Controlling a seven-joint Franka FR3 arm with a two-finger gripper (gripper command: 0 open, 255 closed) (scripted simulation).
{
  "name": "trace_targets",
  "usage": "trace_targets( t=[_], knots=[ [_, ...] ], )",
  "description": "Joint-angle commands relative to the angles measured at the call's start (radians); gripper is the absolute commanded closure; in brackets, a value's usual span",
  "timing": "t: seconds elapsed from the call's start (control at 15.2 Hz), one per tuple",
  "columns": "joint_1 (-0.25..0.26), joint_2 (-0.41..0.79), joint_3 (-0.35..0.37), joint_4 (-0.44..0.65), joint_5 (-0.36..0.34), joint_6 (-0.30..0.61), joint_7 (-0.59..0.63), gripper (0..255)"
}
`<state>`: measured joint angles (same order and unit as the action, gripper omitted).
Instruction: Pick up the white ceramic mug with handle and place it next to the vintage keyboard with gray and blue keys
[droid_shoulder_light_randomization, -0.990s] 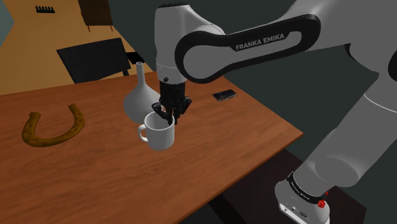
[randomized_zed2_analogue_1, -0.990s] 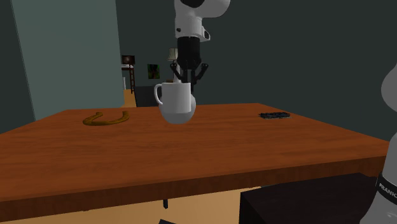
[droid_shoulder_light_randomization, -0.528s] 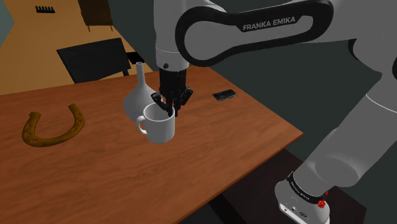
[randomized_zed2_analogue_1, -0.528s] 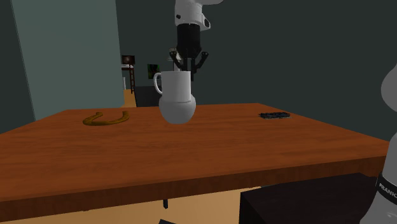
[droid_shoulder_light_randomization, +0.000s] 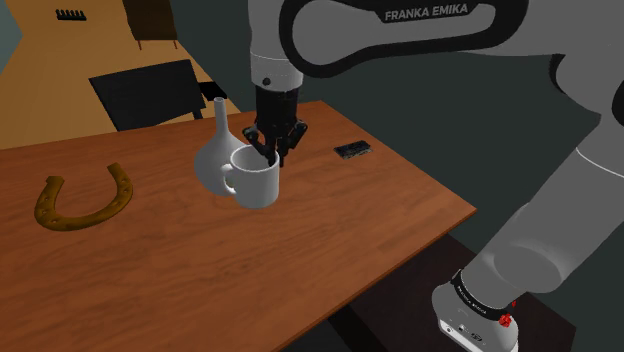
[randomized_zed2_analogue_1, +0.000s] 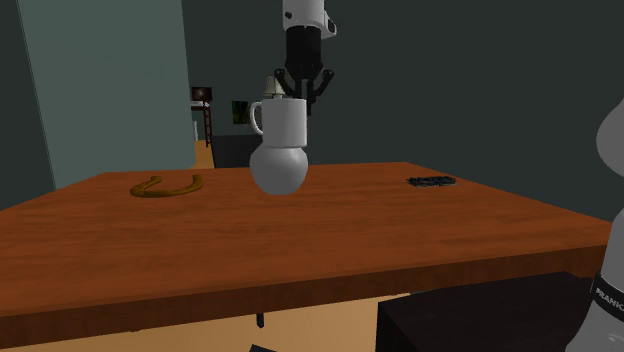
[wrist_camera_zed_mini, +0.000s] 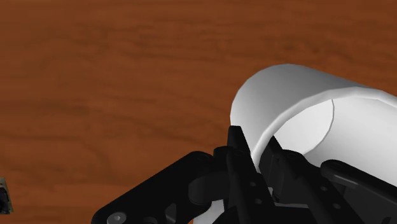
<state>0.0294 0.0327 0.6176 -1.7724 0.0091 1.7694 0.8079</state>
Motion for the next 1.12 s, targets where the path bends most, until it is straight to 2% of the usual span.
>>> trace_targets(
  t=[0.0,0.53,1.06],
  knots=[
    [-0.027,-0.014,-0.024,-0.022,0.007,0.01,-0.053,255],
    [-0.117,0.015,-0.111,-0.026,-0.012,0.035,-0.226,255],
    [-0.198,0.107,-0.186,0.048,-0.054,0.044,-0.374,255]
  ],
)
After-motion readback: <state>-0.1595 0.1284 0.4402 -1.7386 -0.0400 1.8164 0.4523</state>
